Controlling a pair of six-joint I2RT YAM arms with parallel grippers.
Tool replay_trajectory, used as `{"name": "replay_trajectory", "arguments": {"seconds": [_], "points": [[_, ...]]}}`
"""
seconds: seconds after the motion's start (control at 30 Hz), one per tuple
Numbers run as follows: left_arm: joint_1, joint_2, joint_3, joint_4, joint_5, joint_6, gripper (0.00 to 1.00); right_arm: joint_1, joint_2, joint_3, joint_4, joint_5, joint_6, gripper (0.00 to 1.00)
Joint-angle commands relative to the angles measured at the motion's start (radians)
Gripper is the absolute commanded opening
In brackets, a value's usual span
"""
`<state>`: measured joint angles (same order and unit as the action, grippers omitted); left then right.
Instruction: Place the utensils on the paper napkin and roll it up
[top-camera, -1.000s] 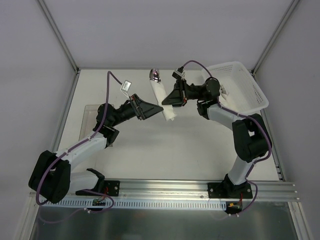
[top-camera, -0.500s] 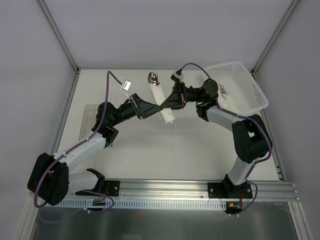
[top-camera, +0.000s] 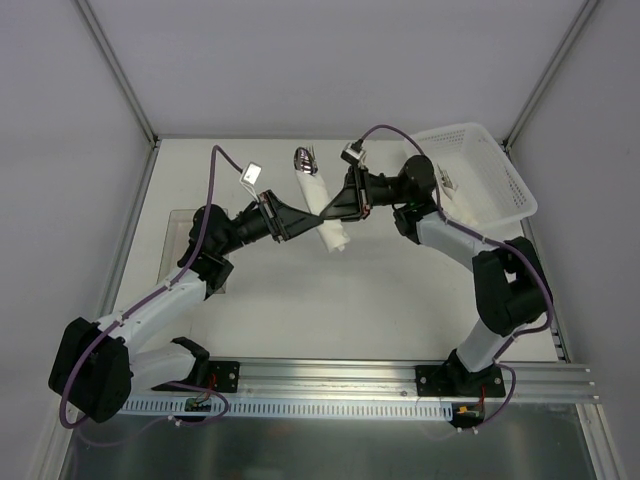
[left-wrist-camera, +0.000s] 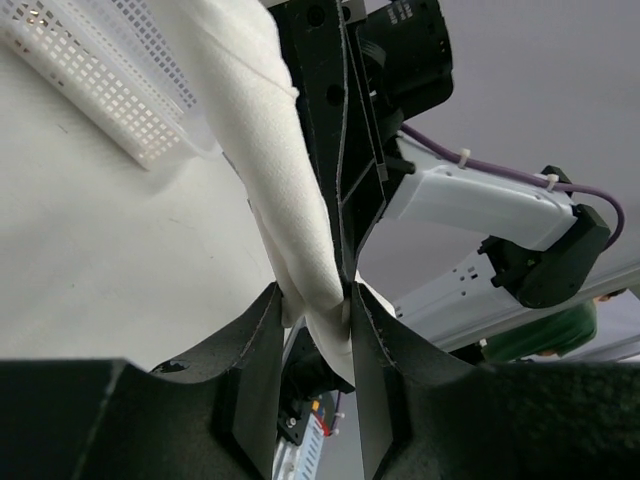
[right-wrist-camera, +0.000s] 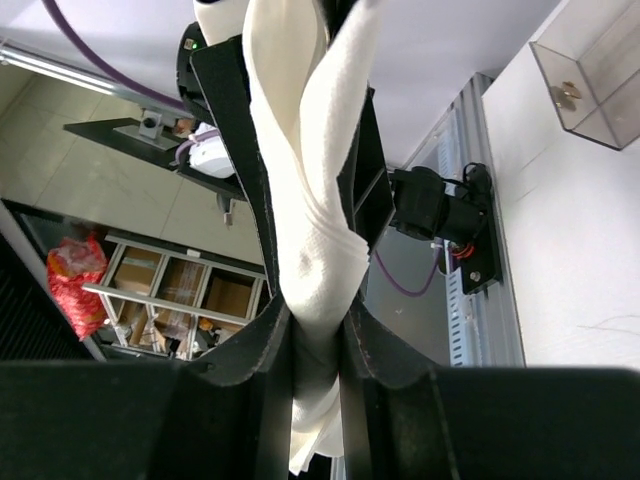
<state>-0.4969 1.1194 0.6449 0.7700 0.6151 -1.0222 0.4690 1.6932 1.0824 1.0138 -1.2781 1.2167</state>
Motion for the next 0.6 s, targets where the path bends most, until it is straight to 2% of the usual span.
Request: {"name": "replay_trajectory", "arguments": {"seconds": [0.0, 0.03, 0.07, 0.13, 0.17, 0.3, 0.43, 0.5, 0.57], "points": [[-0.011, -0.052, 0.05, 0.055, 0.006, 0.022, 0.0, -0.01, -0.104, 0.011, -0.287, 0.046, -0.318, 0.0], [-0.011, -0.049, 0.052, 0.051, 0.006, 0.025, 0.0, -0.01, -0.119, 0.019, -0.372, 0.057, -0.394, 0.0], [-0.009, -0.049, 0.055, 0.048, 0.005, 0.027, 0.0, -0.009, -0.133, 0.048, -0.576, 0.066, -0.48, 0.0], [-0.011, -0.053, 0.055, 0.038, -0.001, 0.027, 0.11, -0.001, -0.164, 0.085, -0.742, 0.076, -0.691, 0.0], [-0.011, -0.053, 0.056, 0.038, -0.005, 0.027, 0.16, 0.002, -0.168, 0.096, -0.783, 0.074, -0.715, 0.0], [-0.009, -0.052, 0.061, 0.054, -0.011, 0.024, 0.3, 0.002, -0.176, 0.082, -0.793, 0.057, -0.721, 0.0], [-0.009, -0.033, 0.075, 0.083, 0.003, 0.004, 0.34, 0.006, -0.179, 0.076, -0.791, 0.049, -0.73, 0.0], [-0.011, -0.021, 0.081, 0.106, 0.008, -0.013, 0.34, 0.011, -0.179, 0.076, -0.79, 0.049, -0.73, 0.0], [-0.009, -0.01, 0.085, 0.117, 0.018, -0.018, 0.27, 0.011, -0.178, 0.079, -0.791, 0.049, -0.73, 0.0]]}}
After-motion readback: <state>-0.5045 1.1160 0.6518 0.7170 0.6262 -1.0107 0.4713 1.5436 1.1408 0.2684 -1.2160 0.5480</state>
